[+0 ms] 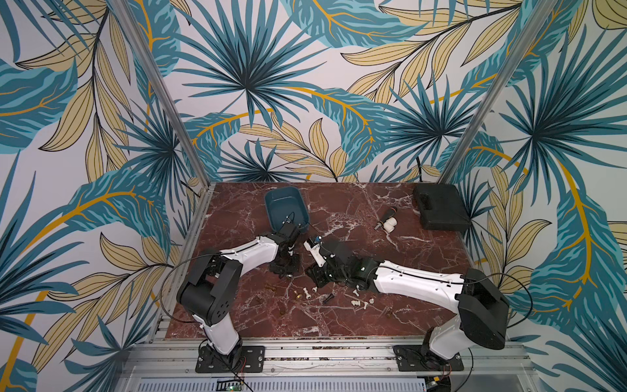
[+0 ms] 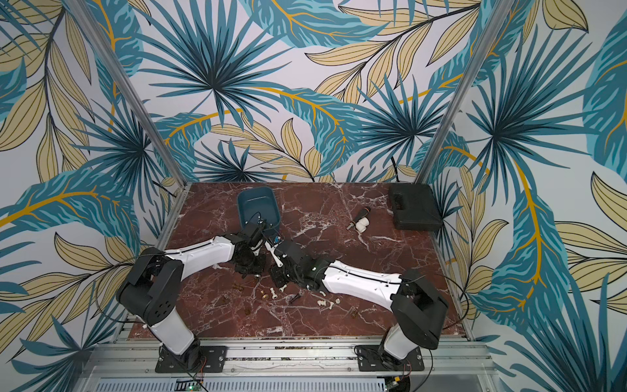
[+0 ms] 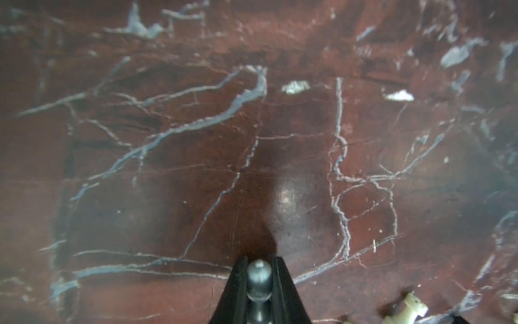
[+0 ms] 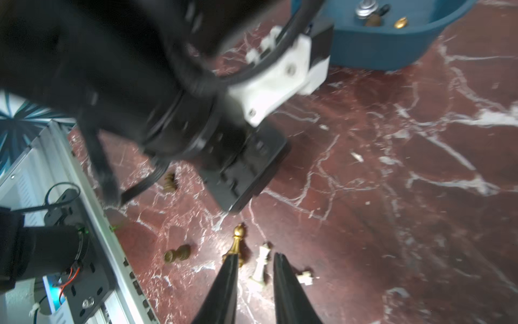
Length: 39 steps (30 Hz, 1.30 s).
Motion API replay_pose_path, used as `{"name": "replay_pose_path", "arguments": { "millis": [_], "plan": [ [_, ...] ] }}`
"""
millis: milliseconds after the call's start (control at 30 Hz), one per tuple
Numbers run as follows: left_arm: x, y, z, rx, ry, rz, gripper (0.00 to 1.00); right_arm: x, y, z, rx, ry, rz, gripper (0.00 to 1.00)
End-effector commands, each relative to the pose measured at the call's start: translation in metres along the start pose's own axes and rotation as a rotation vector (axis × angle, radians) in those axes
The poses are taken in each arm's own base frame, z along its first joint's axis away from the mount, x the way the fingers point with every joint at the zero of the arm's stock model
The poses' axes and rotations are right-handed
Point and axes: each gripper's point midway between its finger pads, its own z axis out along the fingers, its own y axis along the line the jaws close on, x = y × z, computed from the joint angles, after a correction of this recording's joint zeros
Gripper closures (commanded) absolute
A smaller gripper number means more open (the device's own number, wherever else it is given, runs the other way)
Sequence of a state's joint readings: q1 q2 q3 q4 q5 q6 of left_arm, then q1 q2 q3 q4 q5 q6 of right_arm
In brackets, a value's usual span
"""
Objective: Put the chess pieces into the storage box
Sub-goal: Pick up the chess piece at the center of the board, then place the chess piece at the center of the board.
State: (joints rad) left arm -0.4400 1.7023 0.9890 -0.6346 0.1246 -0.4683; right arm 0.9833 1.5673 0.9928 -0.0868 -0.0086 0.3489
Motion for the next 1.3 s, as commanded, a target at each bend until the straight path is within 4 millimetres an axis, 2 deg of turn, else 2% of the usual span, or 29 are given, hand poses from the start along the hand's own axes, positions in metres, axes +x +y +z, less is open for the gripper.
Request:
{"name": "replay_pose_path", "arguments": {
  "millis": [0, 133, 333, 533, 800, 1100, 1267],
  "plan": [
    [0.001, 0.009, 0.004, 0.044, -0.021, -0.095, 1.0, -0.008, 0.01, 0.001, -0.02, -0.098, -0.006, 0.73],
    [0.004, 0.015, 0.002, 0.041, -0.037, -0.128, 1.0, 0.006, 0.022, 0.015, -0.053, -0.071, -0.045, 0.73],
    [0.008, 0.019, 0.006, 0.076, -0.052, -0.228, 1.0, 0.011, 0.035, 0.039, -0.07, -0.062, -0.105, 0.73],
    [0.018, 0.024, 0.008, 0.101, -0.072, -0.334, 1.0, 0.015, 0.031, 0.062, -0.051, -0.08, -0.093, 0.69],
    [0.024, 0.029, 0.008, 0.152, -0.088, -0.472, 1.0, 0.017, 0.027, 0.083, -0.045, -0.12, -0.073, 0.64],
    [0.022, 0.028, 0.011, 0.156, -0.07, -0.474, 1.0, 0.02, 0.019, 0.103, 0.001, -0.112, -0.066, 0.63],
    [0.023, 0.03, 0.01, 0.146, -0.07, -0.47, 1.0, 0.018, 0.021, 0.111, -0.001, -0.108, -0.071, 0.63]
  ]
}}
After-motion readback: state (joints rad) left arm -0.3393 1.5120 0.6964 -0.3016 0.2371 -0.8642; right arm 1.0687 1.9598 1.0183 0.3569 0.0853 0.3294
